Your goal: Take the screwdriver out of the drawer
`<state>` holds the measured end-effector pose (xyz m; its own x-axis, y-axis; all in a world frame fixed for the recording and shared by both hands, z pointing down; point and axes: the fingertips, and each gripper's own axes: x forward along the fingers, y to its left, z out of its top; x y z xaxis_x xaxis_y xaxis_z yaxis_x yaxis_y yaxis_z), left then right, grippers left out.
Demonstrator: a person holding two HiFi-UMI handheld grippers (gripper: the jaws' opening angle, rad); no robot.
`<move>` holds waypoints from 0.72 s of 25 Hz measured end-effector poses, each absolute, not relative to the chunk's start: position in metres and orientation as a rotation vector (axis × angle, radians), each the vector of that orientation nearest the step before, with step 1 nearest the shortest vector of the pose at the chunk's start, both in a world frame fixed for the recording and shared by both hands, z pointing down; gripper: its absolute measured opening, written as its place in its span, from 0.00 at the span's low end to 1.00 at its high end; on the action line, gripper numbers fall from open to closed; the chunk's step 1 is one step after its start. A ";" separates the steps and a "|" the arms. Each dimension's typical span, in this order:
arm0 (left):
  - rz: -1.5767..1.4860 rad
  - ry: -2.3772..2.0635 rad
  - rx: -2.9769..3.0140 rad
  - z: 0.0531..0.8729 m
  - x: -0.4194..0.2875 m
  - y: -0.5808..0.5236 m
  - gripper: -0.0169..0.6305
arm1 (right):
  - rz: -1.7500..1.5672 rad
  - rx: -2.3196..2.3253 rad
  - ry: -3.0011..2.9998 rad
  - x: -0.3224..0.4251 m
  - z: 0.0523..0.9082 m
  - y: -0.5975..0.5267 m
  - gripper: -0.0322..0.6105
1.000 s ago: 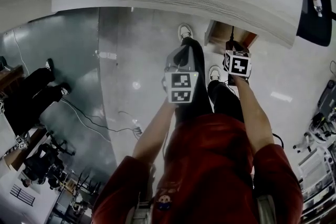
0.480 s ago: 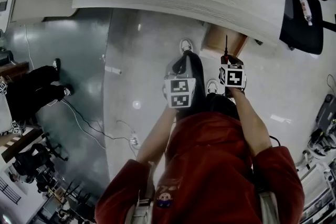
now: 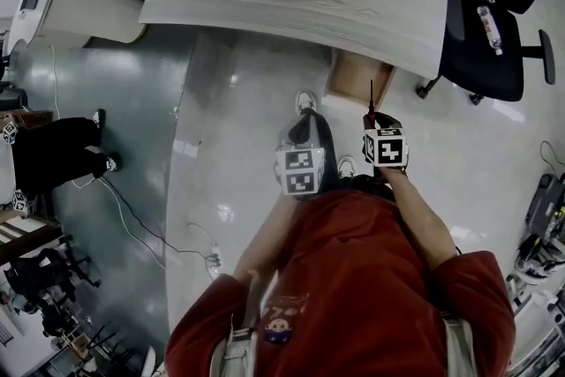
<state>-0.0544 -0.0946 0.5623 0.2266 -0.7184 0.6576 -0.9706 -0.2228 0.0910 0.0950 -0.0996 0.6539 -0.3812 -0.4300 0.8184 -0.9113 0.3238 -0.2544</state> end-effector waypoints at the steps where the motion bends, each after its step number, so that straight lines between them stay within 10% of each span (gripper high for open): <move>1: 0.673 -1.556 2.011 0.560 -0.052 -0.089 0.03 | 0.948 1.170 -1.969 0.097 0.645 -0.094 0.20; 18: 0.568 -1.648 2.125 0.490 -0.039 -0.069 0.03 | 0.829 1.230 -2.180 0.114 0.530 -0.074 0.20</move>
